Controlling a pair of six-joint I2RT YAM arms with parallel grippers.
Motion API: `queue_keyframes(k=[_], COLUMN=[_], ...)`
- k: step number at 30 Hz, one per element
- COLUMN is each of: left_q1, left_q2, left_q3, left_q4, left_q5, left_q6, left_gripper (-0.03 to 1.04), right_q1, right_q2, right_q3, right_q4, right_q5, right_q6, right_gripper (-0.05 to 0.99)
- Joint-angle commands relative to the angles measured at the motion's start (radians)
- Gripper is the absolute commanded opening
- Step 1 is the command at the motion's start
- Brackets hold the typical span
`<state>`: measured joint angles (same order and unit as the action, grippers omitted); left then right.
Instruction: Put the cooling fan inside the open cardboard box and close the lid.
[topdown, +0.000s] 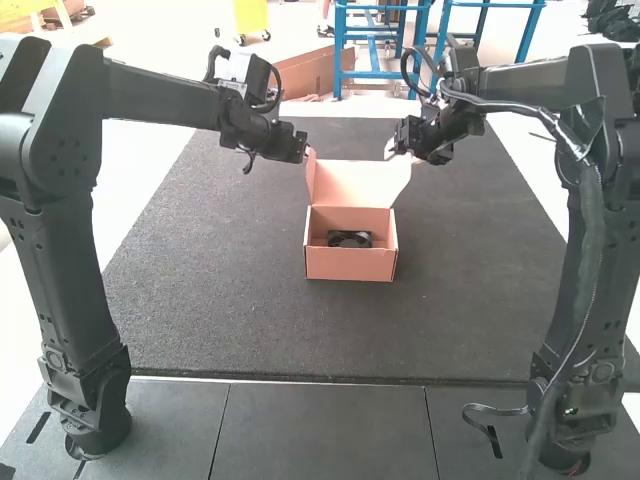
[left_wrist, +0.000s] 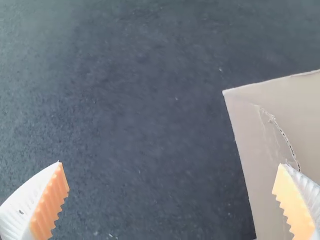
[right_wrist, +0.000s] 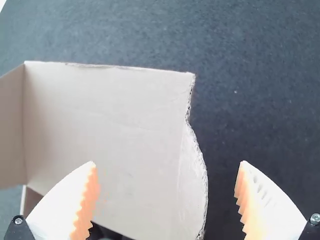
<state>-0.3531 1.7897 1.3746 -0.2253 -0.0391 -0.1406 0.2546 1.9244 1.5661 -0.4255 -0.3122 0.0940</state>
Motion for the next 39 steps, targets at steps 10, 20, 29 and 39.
queue_keyframes(k=[10, 20, 29, 39], left_q1=[-0.017, -0.017, -0.017, -0.017], left_q2=[-0.004, -0.004, -0.001, -0.006], left_q3=[0.018, 0.015, 0.018, 0.026], left_q4=[-0.002, 0.0, -0.002, -0.017], left_q5=[0.041, 0.041, 0.039, 0.041], left_q6=[-0.017, -0.017, -0.017, -0.017], left_gripper=[0.97, 0.97, 0.97, 0.97], right_q1=[-0.029, -0.029, -0.029, -0.018], right_q2=[0.004, 0.004, 0.004, -0.008], right_q3=[0.015, 0.011, 0.026, 0.1], right_q4=[0.041, 0.039, 0.025, -0.087], right_q5=[0.062, 0.065, 0.056, 0.039], right_q6=[0.003, 0.007, 0.016, 0.016], right_gripper=[0.24, 0.09, -0.01, -0.01])
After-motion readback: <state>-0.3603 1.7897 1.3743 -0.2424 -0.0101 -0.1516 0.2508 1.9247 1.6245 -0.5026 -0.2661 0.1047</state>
